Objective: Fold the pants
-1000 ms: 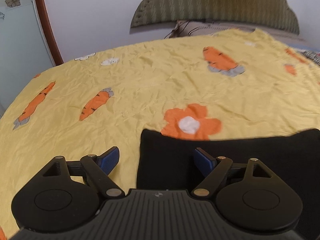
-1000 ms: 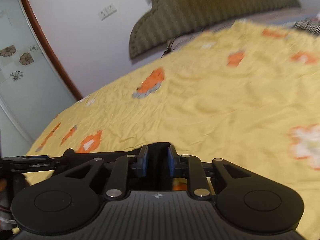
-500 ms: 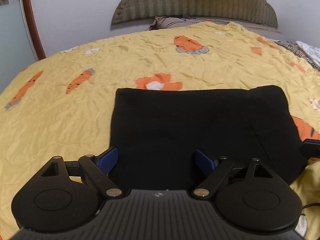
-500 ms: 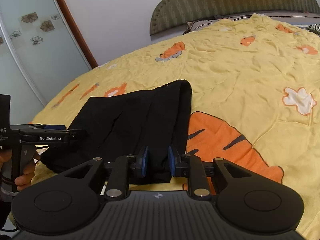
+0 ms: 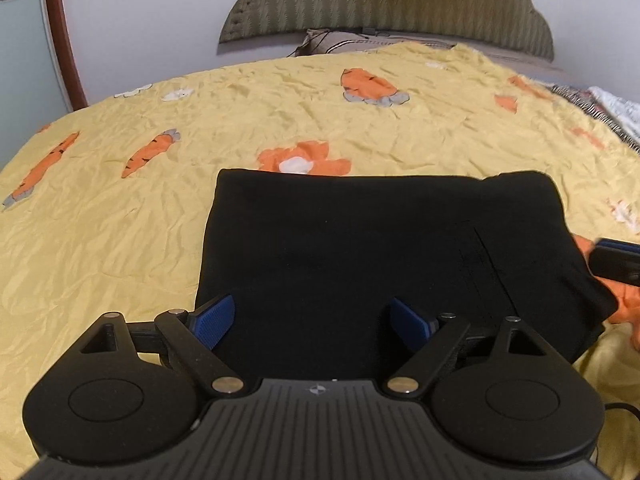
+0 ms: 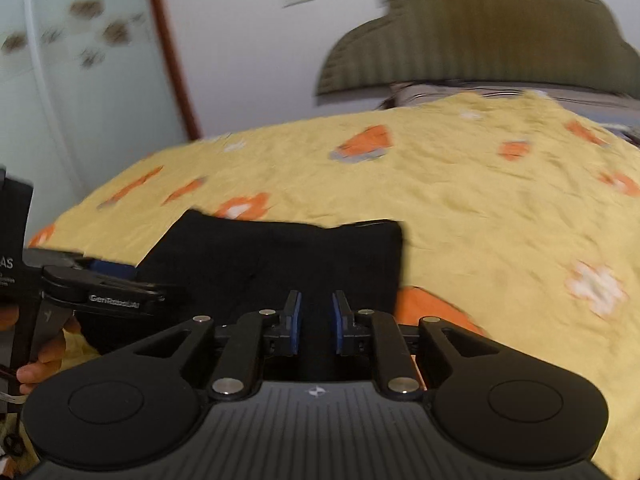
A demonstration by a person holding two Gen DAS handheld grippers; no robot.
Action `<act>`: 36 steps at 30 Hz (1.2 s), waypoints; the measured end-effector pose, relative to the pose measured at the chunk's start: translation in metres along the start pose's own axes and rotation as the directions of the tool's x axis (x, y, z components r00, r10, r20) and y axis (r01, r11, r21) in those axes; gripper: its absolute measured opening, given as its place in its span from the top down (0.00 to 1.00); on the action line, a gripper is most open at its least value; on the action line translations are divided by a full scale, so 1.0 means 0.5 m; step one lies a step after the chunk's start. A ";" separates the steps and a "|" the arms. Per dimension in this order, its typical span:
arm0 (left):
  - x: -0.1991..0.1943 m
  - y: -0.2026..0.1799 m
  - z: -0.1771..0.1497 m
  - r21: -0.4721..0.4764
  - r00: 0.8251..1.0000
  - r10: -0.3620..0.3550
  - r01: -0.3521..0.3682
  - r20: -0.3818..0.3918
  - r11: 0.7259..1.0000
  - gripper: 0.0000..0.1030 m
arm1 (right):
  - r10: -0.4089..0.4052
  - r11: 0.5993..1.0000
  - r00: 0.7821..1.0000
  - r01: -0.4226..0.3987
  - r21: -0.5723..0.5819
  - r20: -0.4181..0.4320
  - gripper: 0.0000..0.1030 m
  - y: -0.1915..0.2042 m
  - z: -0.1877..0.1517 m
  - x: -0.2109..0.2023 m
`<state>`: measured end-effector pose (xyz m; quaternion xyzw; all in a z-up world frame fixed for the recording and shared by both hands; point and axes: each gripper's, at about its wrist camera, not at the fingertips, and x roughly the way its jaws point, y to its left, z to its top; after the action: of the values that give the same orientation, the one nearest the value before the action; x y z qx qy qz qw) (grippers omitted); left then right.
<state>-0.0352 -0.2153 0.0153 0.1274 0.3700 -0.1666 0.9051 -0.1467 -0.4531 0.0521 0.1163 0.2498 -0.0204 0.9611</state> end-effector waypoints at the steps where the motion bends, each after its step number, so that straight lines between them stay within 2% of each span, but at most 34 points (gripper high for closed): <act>1: -0.001 -0.002 0.001 0.001 1.000 0.005 -0.005 -0.001 1.000 0.14 | -0.020 0.999 0.999 0.019 -0.032 -0.033 0.85 0.008 0.000 0.022; 3: 0.002 -0.003 0.004 -0.005 1.000 0.010 -0.010 -0.018 1.000 0.13 | -0.084 0.991 0.994 0.076 -0.108 -0.075 0.84 0.020 -0.007 0.051; 5: 0.004 -0.001 0.006 -0.018 0.999 0.010 -0.011 -0.031 1.000 0.12 | -0.087 0.988 0.993 0.075 -0.137 -0.084 0.82 0.021 -0.005 0.049; 7: 0.004 0.002 0.008 -0.028 0.999 0.010 -0.011 -0.042 1.000 0.11 | -0.101 0.985 0.989 0.085 -0.147 -0.105 0.74 0.018 0.004 0.048; 10: 0.003 0.007 0.008 -0.046 0.999 0.009 -0.011 -0.046 0.999 0.11 | -0.129 0.982 0.989 0.117 -0.145 -0.076 0.74 0.023 0.024 0.039; 13: 0.003 0.008 0.005 -0.048 0.999 0.020 -0.023 -0.048 0.999 0.09 | -0.085 0.988 0.996 0.080 -0.129 -0.031 0.74 0.038 0.033 0.038; 15: 0.001 0.007 0.003 -0.037 0.999 0.022 -0.024 -0.043 0.999 0.09 | -0.085 0.987 0.996 0.079 -0.141 -0.038 0.74 0.051 0.029 0.051; 17: 0.001 0.007 0.000 -0.035 0.999 0.026 -0.027 -0.037 0.999 0.07 | -0.126 0.978 0.990 0.112 -0.175 -0.071 0.74 0.061 0.017 0.073; 19: 0.002 0.008 -0.003 -0.037 0.999 0.027 -0.028 -0.033 0.999 0.06 | -0.160 0.968 0.985 0.144 -0.204 -0.066 0.70 0.063 0.001 0.079; 21: 0.002 0.007 -0.006 -0.032 0.999 0.030 -0.031 -0.026 0.999 0.05 | -0.189 0.967 0.980 0.175 -0.186 -0.061 0.63 0.061 -0.003 0.071; 23: 0.001 0.005 -0.008 -0.028 0.999 0.035 -0.036 -0.020 0.999 0.04 | -0.215 0.965 0.976 0.206 -0.159 -0.037 0.61 0.061 0.000 0.059; 28: -0.001 0.003 -0.014 -0.026 0.999 0.042 -0.043 -0.009 0.999 0.03 | -0.166 0.974 0.986 0.162 -0.157 -0.014 0.61 0.086 -0.002 0.051; 32: 0.000 0.003 -0.015 -0.027 0.999 0.049 -0.049 -0.008 0.998 0.01 | -0.217 0.955 0.975 0.204 -0.214 -0.037 0.58 0.097 -0.021 0.070; 34: 0.001 0.003 -0.016 -0.030 0.999 0.051 -0.051 -0.008 0.998 0.00 | -0.224 0.956 0.974 0.212 -0.200 -0.039 0.51 0.089 -0.023 0.068; 36: 0.002 0.006 -0.017 -0.039 0.999 0.046 -0.046 -0.008 0.998 0.00 | -0.235 0.957 0.971 0.223 -0.183 -0.043 0.51 0.082 -0.020 0.062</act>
<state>-0.0388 -0.2099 0.0090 0.1188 0.3735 -0.1382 0.9096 -0.1203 -0.4103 0.0375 0.0014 0.2934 -0.1055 0.9502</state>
